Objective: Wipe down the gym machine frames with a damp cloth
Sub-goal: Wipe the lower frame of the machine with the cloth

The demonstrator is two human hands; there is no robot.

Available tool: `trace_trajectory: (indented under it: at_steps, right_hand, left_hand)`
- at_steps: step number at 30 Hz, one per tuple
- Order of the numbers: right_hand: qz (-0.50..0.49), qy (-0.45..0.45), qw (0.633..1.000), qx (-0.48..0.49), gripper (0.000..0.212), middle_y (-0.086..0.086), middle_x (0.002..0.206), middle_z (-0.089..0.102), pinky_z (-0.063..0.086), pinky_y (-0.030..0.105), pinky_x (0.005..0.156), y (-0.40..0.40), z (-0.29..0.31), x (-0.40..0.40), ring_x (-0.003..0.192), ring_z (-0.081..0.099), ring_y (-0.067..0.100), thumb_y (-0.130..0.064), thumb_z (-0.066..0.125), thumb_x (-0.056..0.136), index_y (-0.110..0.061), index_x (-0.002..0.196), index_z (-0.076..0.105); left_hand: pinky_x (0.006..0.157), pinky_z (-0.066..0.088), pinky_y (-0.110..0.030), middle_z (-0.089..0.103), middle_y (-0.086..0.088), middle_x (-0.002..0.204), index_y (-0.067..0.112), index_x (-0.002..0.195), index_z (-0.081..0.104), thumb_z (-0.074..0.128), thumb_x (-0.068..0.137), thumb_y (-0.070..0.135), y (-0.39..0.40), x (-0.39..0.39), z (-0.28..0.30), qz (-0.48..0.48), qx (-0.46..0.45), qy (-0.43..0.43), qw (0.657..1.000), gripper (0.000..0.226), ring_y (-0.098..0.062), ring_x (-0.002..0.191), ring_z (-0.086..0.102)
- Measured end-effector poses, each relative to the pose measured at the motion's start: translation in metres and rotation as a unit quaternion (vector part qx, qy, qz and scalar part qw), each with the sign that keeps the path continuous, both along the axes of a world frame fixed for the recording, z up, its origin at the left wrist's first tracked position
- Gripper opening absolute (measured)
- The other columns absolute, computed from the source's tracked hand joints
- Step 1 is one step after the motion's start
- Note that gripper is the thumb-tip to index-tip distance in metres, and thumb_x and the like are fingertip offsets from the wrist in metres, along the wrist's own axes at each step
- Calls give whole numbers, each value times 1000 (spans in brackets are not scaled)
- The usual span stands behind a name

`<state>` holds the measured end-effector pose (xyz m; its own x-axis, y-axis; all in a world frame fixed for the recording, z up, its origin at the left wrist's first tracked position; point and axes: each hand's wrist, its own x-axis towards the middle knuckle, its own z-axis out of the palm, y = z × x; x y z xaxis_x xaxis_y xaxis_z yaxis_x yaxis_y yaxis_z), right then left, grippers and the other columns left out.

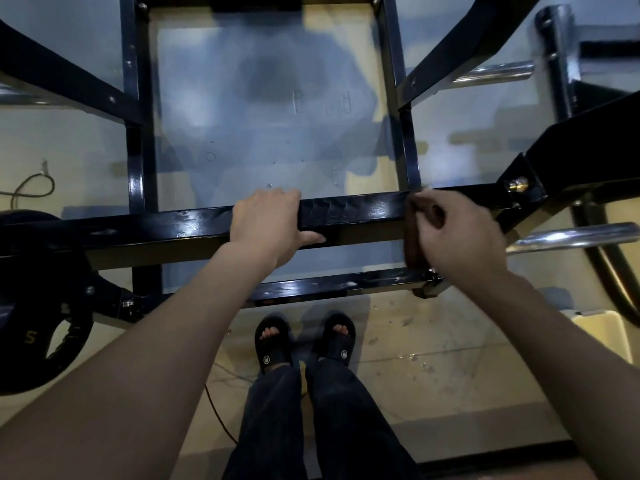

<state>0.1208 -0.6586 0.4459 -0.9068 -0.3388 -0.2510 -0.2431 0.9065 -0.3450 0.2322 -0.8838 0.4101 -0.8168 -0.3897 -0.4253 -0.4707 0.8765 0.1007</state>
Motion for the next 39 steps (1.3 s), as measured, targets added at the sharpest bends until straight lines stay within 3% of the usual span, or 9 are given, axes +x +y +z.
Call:
trace_trajectory:
  at_steps: [8, 12, 21, 25, 27, 29, 32, 35, 39]
  right_hand:
    - [84, -18, 996, -28, 31, -9, 121, 71, 57, 39, 85, 7, 3, 11, 104, 68, 21, -31, 64, 99, -33, 131, 66]
    - [-30, 5, 998, 46, 27, -1, 113, 72, 44, 32, 77, 19, -4, -34, 103, 68, 29, -31, 59, 99, -33, 125, 70]
    - [17, 7, 1000, 16, 31, -4, 121, 71, 55, 39, 87, 43, 1, -28, 106, 68, 25, -30, 62, 99, -33, 130, 67]
    - [-37, -88, 995, -41, 27, -8, 112, 70, 50, 23, 81, 16, 2, -29, 100, 66, 19, -32, 63, 101, -31, 127, 70]
    - [-110, -231, 945, -203, 23, -4, 110, 75, 57, 24, 75, 10, 8, -9, 98, 72, 20, -28, 66, 101, -29, 123, 72]
    - [-234, -364, 838, -333, 22, 4, 106, 79, 60, 31, 64, 11, 17, 10, 92, 77, 23, -28, 65, 102, -28, 123, 71]
    - [-326, -461, 711, -420, 33, 2, 104, 78, 56, 26, 58, 22, 16, 28, 83, 75, 13, -37, 57, 105, -24, 134, 66]
    - [-367, -493, 629, -477, 43, 6, 110, 75, 59, 28, 70, 27, 16, 41, 89, 74, 14, -46, 53, 106, -20, 138, 65]
    - [-348, -470, 634, -506, 50, 9, 133, 69, 56, 38, 94, 26, 13, 58, 117, 69, 22, -48, 46, 108, -23, 150, 53]
  left_hand:
    - [63, 37, -36, 51, 1, 85, 22, 92, 45, 64, 74, 84, 0, -2, 3, 1, 9, -12, 1000, 67, -26, 78, 47]
    - [62, 39, -35, 51, 2, 80, 20, 93, 48, 63, 75, 84, 2, -2, 4, -4, 5, -13, 1000, 67, -26, 77, 50]
    - [60, 39, -35, 53, 1, 83, 20, 98, 52, 62, 77, 82, 3, 2, 0, 2, -10, -3, 1000, 67, -26, 77, 51]
    - [75, 44, -39, 63, -5, 103, 17, 111, 55, 64, 84, 74, 14, 3, 1, 37, 0, 2, 999, 64, -29, 96, 56]
    - [106, 40, -42, 60, -7, 124, 14, 126, 53, 64, 90, 64, 29, 10, -3, 52, -2, 23, 998, 62, -29, 119, 51]
    - [124, 25, -43, 48, -9, 147, 12, 143, 47, 66, 94, 48, 50, 23, -4, 92, 35, 106, 989, 63, -28, 141, 38]
    - [111, 41, -39, 55, -5, 139, 13, 135, 60, 65, 96, 27, 80, 40, 5, 141, 123, 271, 944, 41, -24, 134, 45]
    - [88, 54, -39, 70, 6, 104, 21, 105, 72, 58, 101, 30, 101, 38, 28, 264, 321, 245, 876, 17, -13, 99, 63]
    - [76, 54, -36, 73, -4, 87, 13, 94, 72, 42, 107, 51, 115, 25, 68, 461, 623, 83, 627, 50, -20, 77, 65]
